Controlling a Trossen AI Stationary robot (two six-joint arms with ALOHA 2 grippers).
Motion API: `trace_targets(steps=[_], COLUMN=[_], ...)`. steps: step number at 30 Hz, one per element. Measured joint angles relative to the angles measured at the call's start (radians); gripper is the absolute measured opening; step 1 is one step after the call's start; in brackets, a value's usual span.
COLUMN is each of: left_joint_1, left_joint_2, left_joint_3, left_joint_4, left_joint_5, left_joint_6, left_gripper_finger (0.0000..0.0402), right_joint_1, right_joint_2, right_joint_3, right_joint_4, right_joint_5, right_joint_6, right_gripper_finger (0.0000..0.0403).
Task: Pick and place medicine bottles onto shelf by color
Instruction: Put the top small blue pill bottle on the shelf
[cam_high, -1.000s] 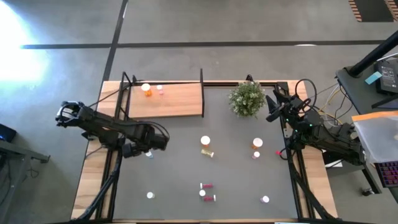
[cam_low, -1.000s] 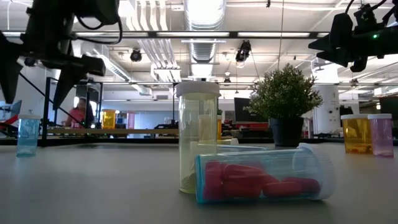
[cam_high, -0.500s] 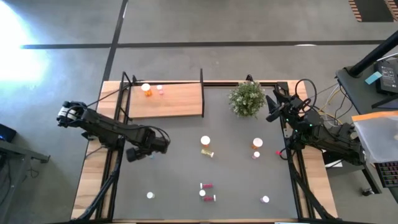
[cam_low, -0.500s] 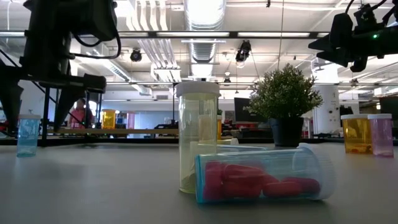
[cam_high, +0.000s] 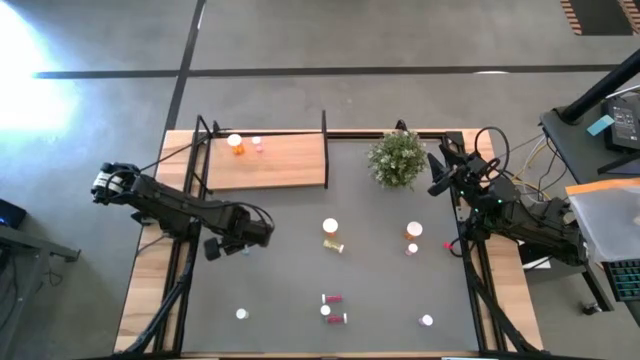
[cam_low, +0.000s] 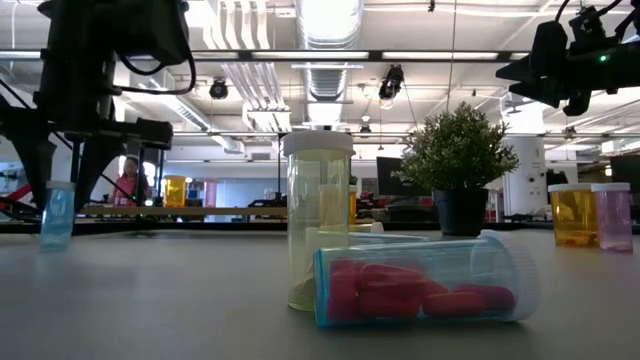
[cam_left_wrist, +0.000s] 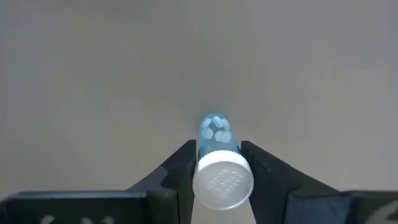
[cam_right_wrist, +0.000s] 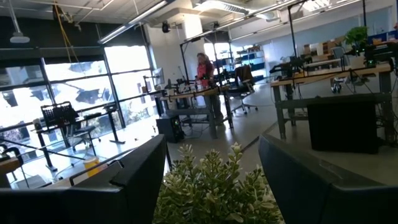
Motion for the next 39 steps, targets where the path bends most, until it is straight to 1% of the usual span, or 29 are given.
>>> trace_targets(steps=[3, 6, 11, 16, 20, 22, 26, 28, 33, 39], left_joint_1=[0.007, 0.030, 0.114, 0.241, 0.335, 0.373, 0.447, 0.489, 0.594, 0.704], left_joint_2=[0.000, 0.000, 0.000, 0.016, 0.092, 0.145, 0.235, 0.272, 0.349, 0.417], left_joint_3=[0.016, 0.034, 0.070, 0.141, 0.260, 0.328, 0.453, 0.499, 0.592, 0.678], left_joint_4=[0.000, -0.003, -0.012, -0.050, -0.151, -0.200, -0.229, -0.235, -0.258, -0.252], left_joint_5=[0.000, -0.003, -0.003, -0.004, -0.011, -0.033, -0.100, -0.106, -0.110, -0.110], left_joint_6=[0.006, 0.059, 0.216, 0.399, 0.550, 0.635, 0.825, 0.896, 1.022, 1.104], left_gripper_finger=[0.0095, 0.0095, 0.0095, 0.0094, 0.0094, 0.0094, 0.0094, 0.0093, 0.0093, 0.0093], right_joint_1=[0.000, 0.000, 0.000, 0.000, 0.000, 0.000, 0.000, 0.000, 0.000, 0.000], right_joint_2=[0.000, 0.000, 0.000, 0.000, 0.000, 0.000, 0.000, 0.000, 0.000, 0.000], right_joint_3=[0.000, 0.000, 0.000, 0.000, 0.000, 0.000, 0.000, 0.000, 0.000, 0.000], right_joint_4=[0.000, 0.000, 0.000, 0.000, 0.000, 0.000, 0.000, 0.000, 0.000, 0.000], right_joint_5=[0.000, 0.000, 0.000, 0.000, 0.000, 0.000, 0.000, 0.000, 0.000, 0.000], right_joint_6=[0.000, 0.000, 0.000, 0.000, 0.000, 0.000, 0.000, 0.000, 0.000, 0.000], right_gripper_finger=[0.0249, 0.0249, 0.0249, 0.0249, 0.0249, 0.0249, 0.0249, 0.0249, 0.0249, 0.0249])
